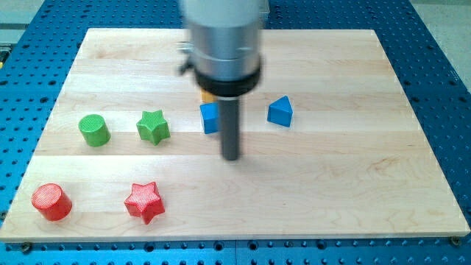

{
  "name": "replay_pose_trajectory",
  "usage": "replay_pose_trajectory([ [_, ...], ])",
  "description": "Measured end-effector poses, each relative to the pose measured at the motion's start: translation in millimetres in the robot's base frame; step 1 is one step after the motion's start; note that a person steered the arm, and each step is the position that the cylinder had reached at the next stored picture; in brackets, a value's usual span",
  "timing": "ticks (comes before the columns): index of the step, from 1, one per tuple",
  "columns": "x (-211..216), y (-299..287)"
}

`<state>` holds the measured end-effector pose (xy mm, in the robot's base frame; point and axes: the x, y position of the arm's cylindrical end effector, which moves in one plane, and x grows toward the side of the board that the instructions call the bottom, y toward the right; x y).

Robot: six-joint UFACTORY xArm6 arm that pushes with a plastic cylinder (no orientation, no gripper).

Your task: Form a horizontal line with red blocks and hexagon

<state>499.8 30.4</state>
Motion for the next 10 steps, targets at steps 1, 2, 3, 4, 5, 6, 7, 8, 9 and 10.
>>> replay_pose_trajectory([
  [1,-7.3,99.7],
  [2,-54.6,163.1],
  [3,-111.9,184.4],
  [4,-146.8,154.9],
  [5,-167.2,102.9],
  [6,-162.7,43.7],
  [7,-149.3,-11.5],
  [8,-134.8,-71.1],
  [9,-123.8,-120.0],
  [10,-118.3,-160.8],
])
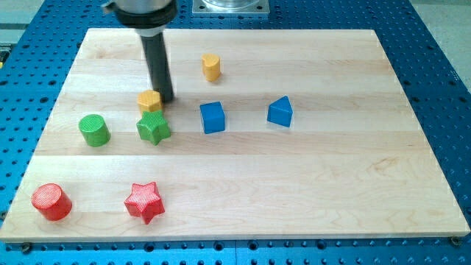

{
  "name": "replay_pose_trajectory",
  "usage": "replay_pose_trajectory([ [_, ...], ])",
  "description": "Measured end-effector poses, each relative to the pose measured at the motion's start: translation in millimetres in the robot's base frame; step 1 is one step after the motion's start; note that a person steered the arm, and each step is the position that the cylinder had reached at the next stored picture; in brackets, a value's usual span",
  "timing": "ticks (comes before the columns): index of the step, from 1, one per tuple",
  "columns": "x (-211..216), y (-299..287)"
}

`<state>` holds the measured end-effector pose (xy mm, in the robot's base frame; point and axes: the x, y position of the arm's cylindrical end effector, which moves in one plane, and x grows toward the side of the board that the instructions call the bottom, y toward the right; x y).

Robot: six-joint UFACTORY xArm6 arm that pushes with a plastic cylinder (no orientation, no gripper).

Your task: Form a horizontal line with red blocks and hexagon

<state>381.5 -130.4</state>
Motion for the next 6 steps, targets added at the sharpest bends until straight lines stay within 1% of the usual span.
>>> replay_pose_trajectory([
  [1,9.1,-32.5],
  [2,40.0,-39.7],
  [4,90.4,-39.7],
  [5,122.5,-35.7],
  [6,126.9,-3.9],
])
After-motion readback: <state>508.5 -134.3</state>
